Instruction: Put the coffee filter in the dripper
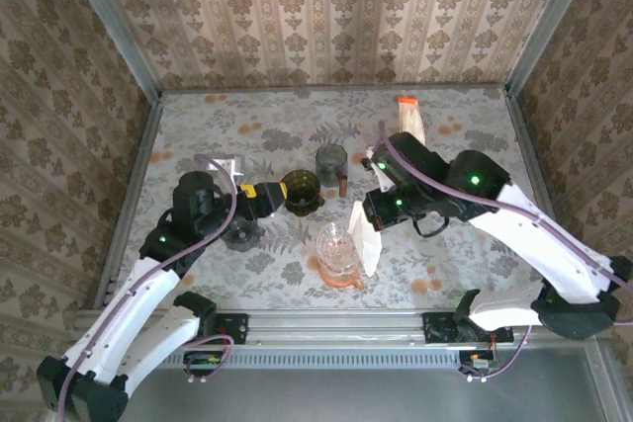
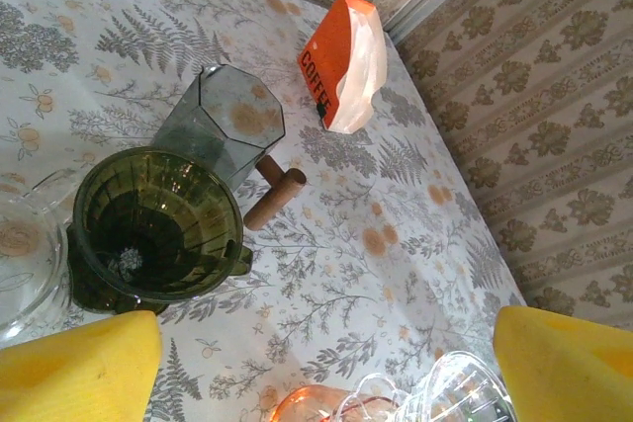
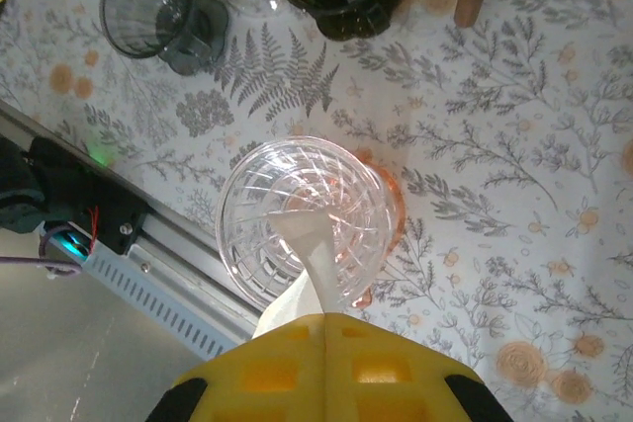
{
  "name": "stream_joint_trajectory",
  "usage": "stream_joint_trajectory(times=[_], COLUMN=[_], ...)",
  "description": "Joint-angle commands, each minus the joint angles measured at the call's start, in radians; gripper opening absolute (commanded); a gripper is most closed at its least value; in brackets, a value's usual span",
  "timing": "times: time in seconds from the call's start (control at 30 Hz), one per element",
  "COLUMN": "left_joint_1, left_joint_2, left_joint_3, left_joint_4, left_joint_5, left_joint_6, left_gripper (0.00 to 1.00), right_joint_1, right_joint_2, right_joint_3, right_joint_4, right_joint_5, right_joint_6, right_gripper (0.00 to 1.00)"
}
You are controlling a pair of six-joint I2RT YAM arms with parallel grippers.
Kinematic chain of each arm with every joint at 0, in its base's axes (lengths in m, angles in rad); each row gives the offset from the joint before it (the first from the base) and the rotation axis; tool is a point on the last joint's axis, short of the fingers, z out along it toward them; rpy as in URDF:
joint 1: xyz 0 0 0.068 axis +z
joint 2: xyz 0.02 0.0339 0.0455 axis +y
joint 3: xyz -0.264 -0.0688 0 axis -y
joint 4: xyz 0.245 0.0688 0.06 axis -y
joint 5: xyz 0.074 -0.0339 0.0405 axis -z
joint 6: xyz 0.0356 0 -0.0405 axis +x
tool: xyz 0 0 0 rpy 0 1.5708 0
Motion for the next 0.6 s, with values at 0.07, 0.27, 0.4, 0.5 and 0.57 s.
stream_joint_trajectory(times=[0.07,0.27,0.4,0.5,0.57], left_joint_1=[-0.009,-0.028,-0.066,-0.112,-0.143], left_joint_2=[-0.010,-0.018,-0.017,-0.014,-0.009], left_joint_3=[-0.007,0.001,0.007,0.006,0.010], left_joint_4=[0.003,0.003,-0.005,-0.008,-0.015], left_joint_5=[0.035,0.067,0.083,0.077,0.072], left_joint_6=[0.049,0.076,0.085,0.094,0.103], left_gripper=[0.88,0.85,0.83,0.83,0.82], right_joint_1=[0.004,0.005,0.004,0.009,0.012], right_joint_2=[0.104,0.183,0.228,0.249,0.258], right_joint_3=[0.062,0.078,0.086,0.082,0.093], right_joint_4=[-0.112,-0.118,-0.118,-0.119,-0.132], right_joint_5=[-0.088,-0.051,-0.011,0.027,0.056], right_joint_6=[0.024,0.042,0.067,0.087,0.096], right_gripper=[0.00,0.00,0.00,0.00,0.00])
